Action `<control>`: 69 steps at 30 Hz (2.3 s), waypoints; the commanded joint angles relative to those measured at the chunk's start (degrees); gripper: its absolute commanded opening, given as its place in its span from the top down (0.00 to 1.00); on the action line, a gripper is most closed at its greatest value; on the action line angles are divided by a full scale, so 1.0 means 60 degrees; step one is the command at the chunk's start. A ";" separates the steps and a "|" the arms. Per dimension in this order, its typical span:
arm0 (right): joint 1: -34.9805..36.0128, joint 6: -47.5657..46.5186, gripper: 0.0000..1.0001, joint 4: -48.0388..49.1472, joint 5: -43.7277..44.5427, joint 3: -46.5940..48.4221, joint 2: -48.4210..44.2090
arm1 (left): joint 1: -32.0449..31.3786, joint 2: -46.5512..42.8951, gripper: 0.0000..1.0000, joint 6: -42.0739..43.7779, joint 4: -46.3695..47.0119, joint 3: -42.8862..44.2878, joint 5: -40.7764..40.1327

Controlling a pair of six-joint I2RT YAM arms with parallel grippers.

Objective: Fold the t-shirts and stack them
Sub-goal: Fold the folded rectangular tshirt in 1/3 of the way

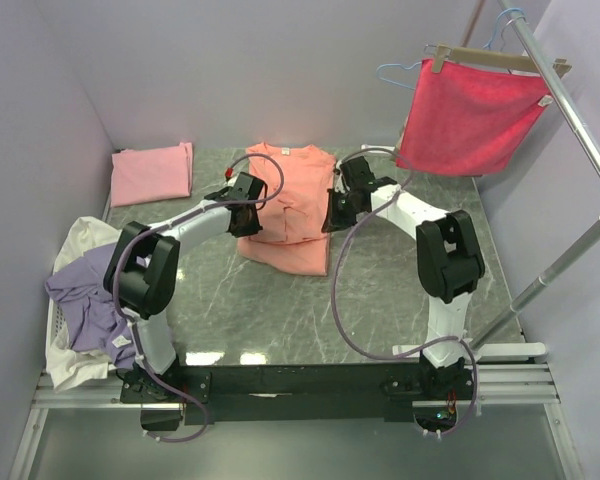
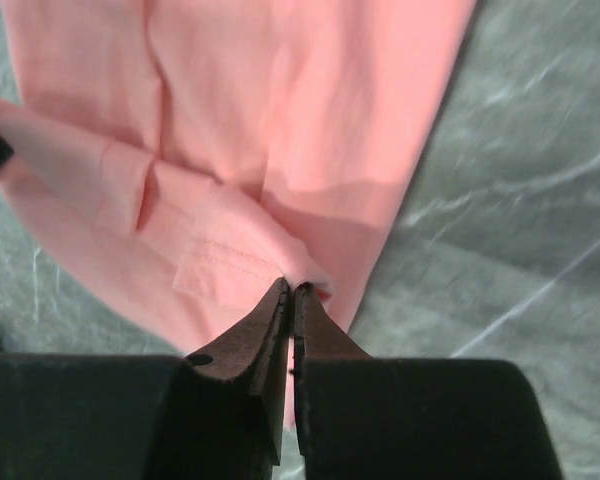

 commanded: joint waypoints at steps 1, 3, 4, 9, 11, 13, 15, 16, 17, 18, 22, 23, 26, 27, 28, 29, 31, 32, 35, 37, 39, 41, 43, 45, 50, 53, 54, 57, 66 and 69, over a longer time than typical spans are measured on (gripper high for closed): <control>-0.0275 -0.0111 0.93 0.0511 0.0132 0.1040 0.0509 | 0.0095 0.0201 0.80 0.0368 0.0739 0.0616 0.0248; -0.0465 -0.0097 0.93 0.0496 0.0088 0.1639 0.0947 | 0.0125 0.0377 0.79 0.0485 0.0915 0.0719 0.0307; -0.0509 -0.0096 0.93 0.0525 -0.0101 0.1846 0.1081 | 0.0139 0.0421 0.76 0.0500 0.0989 0.0777 0.0336; -0.0816 -0.0038 0.79 0.0511 -0.0219 0.3163 0.1886 | 0.0198 0.0377 0.68 0.0647 0.1414 0.0836 0.0380; -0.0905 0.0035 0.44 0.0337 -0.0453 0.3574 0.2150 | 0.0271 0.0421 0.58 0.0647 0.1459 0.0909 0.0395; -0.0949 0.0094 0.31 0.0350 -0.0119 0.3796 0.2283 | 0.0300 0.0407 0.44 0.0633 0.1356 0.0954 0.0191; -0.0978 0.0036 0.31 -0.0031 0.0654 0.3753 0.2051 | 0.0344 0.0232 0.25 0.0574 0.1312 0.0779 -0.0304; -0.0964 0.0021 0.30 0.0056 0.0819 0.3506 0.1817 | 0.0359 0.0129 0.19 0.0545 0.1312 0.0662 -0.0482; -0.0964 -0.0023 0.29 0.0362 0.0864 0.3213 0.1554 | 0.0417 -0.0162 0.16 0.0501 0.1312 0.0545 -0.0614; -0.0964 -0.0052 0.28 0.0597 0.0574 0.2528 0.0971 | 0.0447 -0.0324 0.14 0.0530 0.1341 0.0326 -0.0601; -0.0804 0.0079 0.28 0.0995 -0.0657 0.1526 0.0116 | 0.0447 -0.1130 0.12 0.0647 0.1663 -0.0247 0.0274; -0.0716 0.0079 0.29 0.0966 -0.0790 0.1424 0.0014 | 0.0447 -0.1161 0.13 0.0705 0.1779 -0.0306 0.0582; -0.0394 0.0094 0.29 0.1053 -0.1200 0.1145 -0.0163 | 0.0447 -0.1015 0.15 0.0838 0.1970 -0.0467 0.1828; -0.0335 0.0123 0.29 0.1169 -0.1419 0.1072 -0.0134 | 0.0447 -0.0927 0.16 0.0852 0.2116 -0.0467 0.2135; -0.0305 0.0239 0.29 0.1243 -0.1667 0.1071 -0.0090 | 0.0447 -0.0680 0.17 0.0867 0.2146 -0.0409 0.2443; -0.0218 0.0284 0.29 0.1287 -0.1728 0.1129 -0.0017 | 0.0447 -0.0562 0.17 0.0925 0.2190 -0.0351 0.2736; -0.0158 0.0314 0.29 0.1302 -0.1831 0.1290 0.0275 | 0.0447 -0.0124 0.19 0.0969 0.2308 -0.0132 0.3119; -0.0144 0.0328 0.30 0.1259 -0.1991 0.1436 0.0538 | 0.0447 -0.0005 0.19 0.0955 0.2380 -0.0072 0.3395; -0.0144 0.0329 0.30 0.1244 -0.1978 0.1671 0.0992 | 0.0447 0.0508 0.20 0.1027 0.2483 0.0162 0.3442; -0.0144 0.0270 0.30 0.1214 -0.1803 0.1788 0.1227 | 0.0447 0.0786 0.21 0.1086 0.2542 0.0352 0.3180; -0.0144 0.0153 0.34 0.1068 -0.1510 0.2008 0.1594 | 0.0462 0.0889 0.21 0.1261 0.2732 0.0411 0.2871; -0.0173 0.0051 0.35 0.0849 -0.1261 0.2257 0.2017 | 0.0476 0.1225 0.23 0.1495 0.2893 0.0673 0.2710; -0.0231 0.0050 0.35 0.0703 -0.1041 0.2433 0.2311 | 0.0491 0.1692 0.25 0.1657 0.2894 0.0981 0.2549; -0.0261 0.0079 0.36 0.0483 -0.0386 0.2580 0.2576 | 0.0520 0.2059 0.28 0.1716 0.2981 0.1333 0.2563; -0.0451 0.0182 0.34 -0.0102 0.1067 0.2784 0.2810 | 0.0681 0.2573 0.28 0.1746 0.3114 0.1918 0.1979; -0.0626 0.0051 0.32 -0.0193 0.1480 0.2874 0.2870 | 0.0784 0.2896 0.25 0.1833 0.2967 0.2052 0.1422; -0.0641 -0.0167 0.32 0.0026 0.1509 0.2757 0.2768 | 0.0813 0.2839 0.24 0.1848 0.3127 0.1994 0.1275; -0.0802 -0.0316 0.30 0.0583 0.1772 0.2419 0.2401 | 0.0916 0.2095 0.16 0.1819 0.4090 0.1263 0.0820; -0.1037 -0.0419 0.27 0.1653 0.0559 0.0385 0.0176 | 0.0901 -0.0775 0.10 0.1468 0.3862 -0.0245 0.0234; -0.0979 -0.0301 0.27 0.1975 0.0119 -0.0581 -0.0528 | 0.0887 -0.2092 0.09 0.1132 0.4254 -0.1781 0.0335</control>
